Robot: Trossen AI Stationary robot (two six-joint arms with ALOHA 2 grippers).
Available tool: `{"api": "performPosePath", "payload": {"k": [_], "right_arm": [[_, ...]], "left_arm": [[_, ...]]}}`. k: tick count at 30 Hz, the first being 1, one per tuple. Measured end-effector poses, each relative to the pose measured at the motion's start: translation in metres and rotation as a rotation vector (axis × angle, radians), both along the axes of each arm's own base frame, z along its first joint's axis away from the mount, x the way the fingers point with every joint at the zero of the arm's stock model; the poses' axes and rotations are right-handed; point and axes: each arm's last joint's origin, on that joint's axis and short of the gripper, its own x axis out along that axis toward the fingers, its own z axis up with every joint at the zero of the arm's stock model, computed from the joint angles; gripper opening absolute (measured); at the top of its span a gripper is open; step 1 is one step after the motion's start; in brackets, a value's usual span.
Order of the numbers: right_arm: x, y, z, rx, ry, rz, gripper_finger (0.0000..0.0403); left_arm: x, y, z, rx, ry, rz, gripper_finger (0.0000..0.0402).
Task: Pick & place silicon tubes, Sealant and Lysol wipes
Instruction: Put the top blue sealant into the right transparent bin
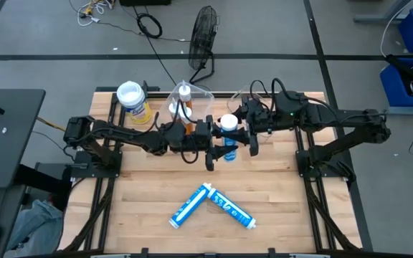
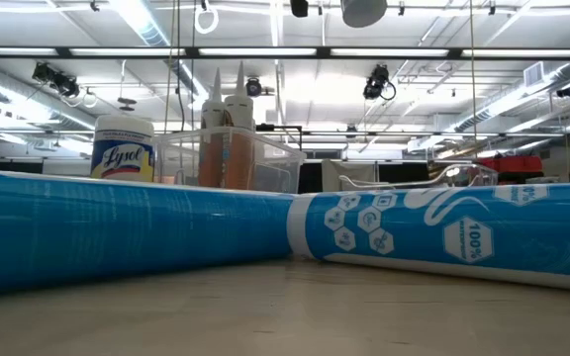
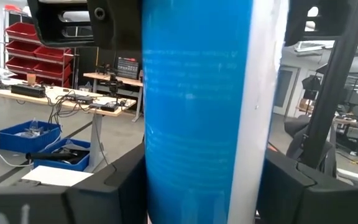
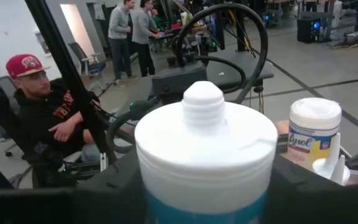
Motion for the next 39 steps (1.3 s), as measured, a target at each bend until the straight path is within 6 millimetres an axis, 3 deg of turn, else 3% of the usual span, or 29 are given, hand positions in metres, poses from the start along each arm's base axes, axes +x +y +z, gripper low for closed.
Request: {"api": "performPosePath", "payload": {"k": [13,39], "right_arm": [[-0.025,-0.003,0.015,-0.042,0.054,-0.056,0.0206],[-0.025,-0.007,0.022,-0.061,-0.018,-0.1,0.0206]], "left_arm": [[0.0,0.001,0.002,-0.004,-0.013,0.036,0.0237],[-0.003,0.005,0.01,-0.003,-0.098,0.103,0.0247]]}}
